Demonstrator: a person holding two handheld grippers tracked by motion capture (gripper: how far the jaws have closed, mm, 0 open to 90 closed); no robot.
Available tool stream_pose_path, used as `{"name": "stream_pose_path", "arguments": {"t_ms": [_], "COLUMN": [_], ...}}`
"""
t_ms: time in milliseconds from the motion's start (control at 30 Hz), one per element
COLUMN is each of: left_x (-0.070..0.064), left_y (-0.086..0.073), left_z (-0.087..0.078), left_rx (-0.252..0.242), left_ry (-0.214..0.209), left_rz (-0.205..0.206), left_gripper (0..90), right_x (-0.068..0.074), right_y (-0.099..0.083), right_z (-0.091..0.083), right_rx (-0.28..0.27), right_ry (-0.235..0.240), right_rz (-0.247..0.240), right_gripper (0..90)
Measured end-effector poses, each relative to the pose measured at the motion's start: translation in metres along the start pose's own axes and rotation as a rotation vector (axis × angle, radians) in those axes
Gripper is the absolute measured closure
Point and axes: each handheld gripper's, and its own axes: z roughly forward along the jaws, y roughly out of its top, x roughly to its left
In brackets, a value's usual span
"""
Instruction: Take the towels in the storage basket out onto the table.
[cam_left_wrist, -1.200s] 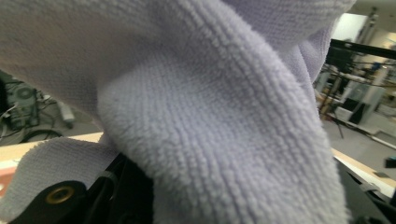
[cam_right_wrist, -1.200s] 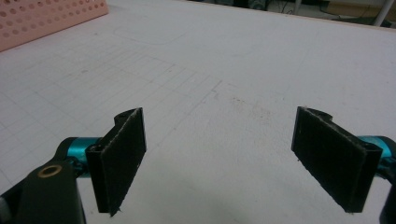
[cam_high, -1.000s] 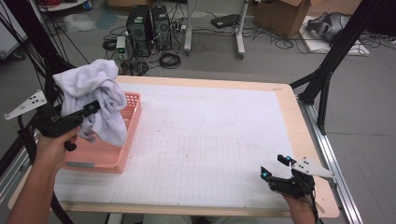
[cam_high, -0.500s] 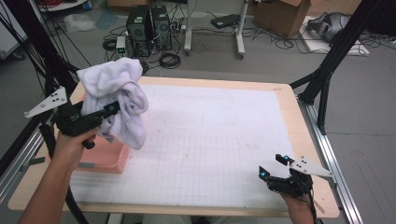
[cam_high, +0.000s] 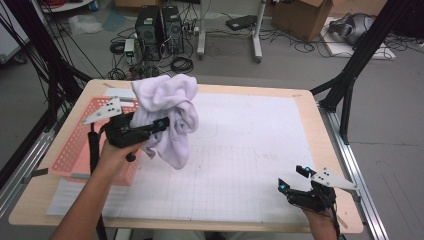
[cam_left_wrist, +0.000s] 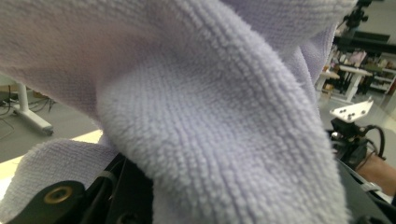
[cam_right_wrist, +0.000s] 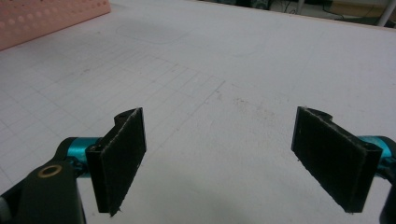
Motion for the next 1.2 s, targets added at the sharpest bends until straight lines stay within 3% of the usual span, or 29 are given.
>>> {"name": "stream_pose_path", "arguments": {"t_ms": [267, 433, 767, 967, 1133, 1200], "left_x": [-0.012, -0.016, -0.017, -0.016, -0.011, -0.007], "left_y": [-0.018, -0.035, -0.069, -0.084, -0.099, -0.102], "left_z": [0.042, 0.073, 0.127, 0.147, 0.158, 0.160], "left_rx": [0.070, 0.116, 0.163, 0.206, 0.269, 0.290], "left_ry": [-0.010, -0.016, -0.014, -0.014, 0.030, 0.055], "left_rz": [0.002, -0.022, -0.083, -0.099, -0.122, -0.149], "left_gripper": [61.5, 60.7, 60.5, 59.9, 57.1, 51.4], "right_x": [-0.001, -0.002, -0.005, -0.008, -0.008, -0.008], "right_y": [-0.001, -0.001, -0.003, -0.004, -0.004, -0.004], "right_z": [-0.001, 0.000, -0.002, -0.003, -0.003, -0.003], "right_rx": [-0.001, 0.005, 0.008, 0.009, 0.014, 0.013], "right_ry": [0.001, 0.004, -0.002, -0.004, -0.005, -0.005], "right_rz": [-0.004, -0.002, 0.000, 0.008, 0.013, 0.008], "right_gripper": [16.5, 16.5, 16.5, 16.5, 16.5, 16.5]}}
